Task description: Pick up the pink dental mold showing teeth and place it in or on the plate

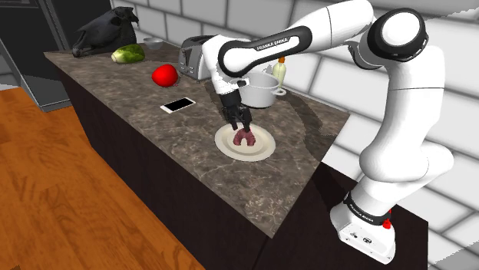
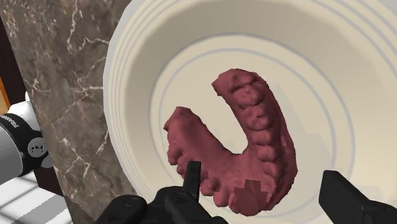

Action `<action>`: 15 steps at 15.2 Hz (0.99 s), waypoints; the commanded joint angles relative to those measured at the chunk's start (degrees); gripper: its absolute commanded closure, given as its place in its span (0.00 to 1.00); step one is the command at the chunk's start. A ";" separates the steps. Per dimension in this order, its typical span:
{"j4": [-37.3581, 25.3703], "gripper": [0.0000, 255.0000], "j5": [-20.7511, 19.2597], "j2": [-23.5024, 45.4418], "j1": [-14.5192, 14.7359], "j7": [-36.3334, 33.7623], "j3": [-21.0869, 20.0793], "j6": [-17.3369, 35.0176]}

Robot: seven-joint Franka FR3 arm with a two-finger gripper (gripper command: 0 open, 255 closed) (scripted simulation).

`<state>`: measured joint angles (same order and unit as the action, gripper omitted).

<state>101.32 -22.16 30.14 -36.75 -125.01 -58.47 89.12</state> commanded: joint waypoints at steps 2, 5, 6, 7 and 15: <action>0.00 0.00 0.00 0.00 0.00 0.00 0.00 0.00; -2.40 0.00 0.06 0.33 0.86 0.09 0.09 -1.96; -4.91 0.00 0.05 0.75 1.83 0.16 0.24 -3.96; -7.56 0.00 -0.03 1.25 2.89 0.21 0.43 -6.01; -9.74 0.00 -0.13 1.70 3.80 0.25 0.62 -7.65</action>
<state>91.59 -22.29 31.84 -32.96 -124.77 -57.84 81.48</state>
